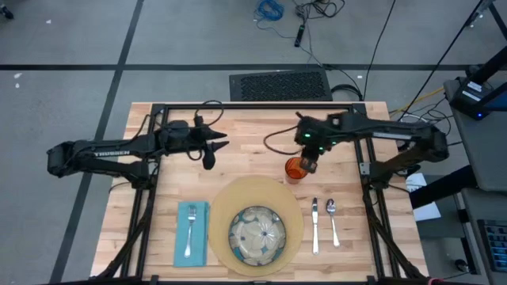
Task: Set table place
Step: Return to Home Position
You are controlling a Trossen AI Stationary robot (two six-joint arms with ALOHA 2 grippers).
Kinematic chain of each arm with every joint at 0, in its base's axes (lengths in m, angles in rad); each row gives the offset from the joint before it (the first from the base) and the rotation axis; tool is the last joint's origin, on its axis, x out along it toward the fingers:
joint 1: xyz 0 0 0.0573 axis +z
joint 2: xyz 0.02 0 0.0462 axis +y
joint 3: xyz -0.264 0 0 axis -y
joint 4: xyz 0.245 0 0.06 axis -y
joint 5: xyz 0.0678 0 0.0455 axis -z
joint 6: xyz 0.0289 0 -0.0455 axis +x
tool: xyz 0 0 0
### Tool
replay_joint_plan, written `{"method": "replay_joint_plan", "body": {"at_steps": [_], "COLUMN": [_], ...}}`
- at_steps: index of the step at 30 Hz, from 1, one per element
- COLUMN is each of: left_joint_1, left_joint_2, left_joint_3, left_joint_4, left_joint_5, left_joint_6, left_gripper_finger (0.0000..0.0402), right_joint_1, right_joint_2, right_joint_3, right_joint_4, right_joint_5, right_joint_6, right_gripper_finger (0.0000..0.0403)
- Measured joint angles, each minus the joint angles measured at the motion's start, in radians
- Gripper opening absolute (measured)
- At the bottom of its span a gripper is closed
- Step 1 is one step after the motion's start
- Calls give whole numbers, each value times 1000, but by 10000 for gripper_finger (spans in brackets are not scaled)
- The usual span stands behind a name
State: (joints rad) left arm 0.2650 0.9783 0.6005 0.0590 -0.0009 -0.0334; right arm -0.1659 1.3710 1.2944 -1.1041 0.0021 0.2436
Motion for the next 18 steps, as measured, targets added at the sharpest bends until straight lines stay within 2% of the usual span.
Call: {"method": "replay_joint_plan", "body": {"at_steps": [4,9,12,15,18], "left_joint_1": [-14,-17,-17,-11,-2], "left_joint_2": [-77,-242,-340,-432,-508], "left_joint_3": [-102,-287,-350,-363,-363], "left_joint_4": [185,432,471,454,367], "left_joint_5": [0,0,-1,-10,-9], "left_joint_6": [16,9,-11,-10,-9], "left_gripper_finger": [118,118,118,118,118], "right_joint_1": [69,171,227,259,263], "right_joint_2": [-182,-493,-659,-772,-831], "right_joint_3": [-86,-380,-589,-787,-950], "right_joint_4": [99,457,758,1043,1198], "right_joint_5": [23,13,-52,-104,-106], "right_joint_6": [-2,-3,-66,-162,-172], "right_gripper_finger": [94,94,94,94,93]}}
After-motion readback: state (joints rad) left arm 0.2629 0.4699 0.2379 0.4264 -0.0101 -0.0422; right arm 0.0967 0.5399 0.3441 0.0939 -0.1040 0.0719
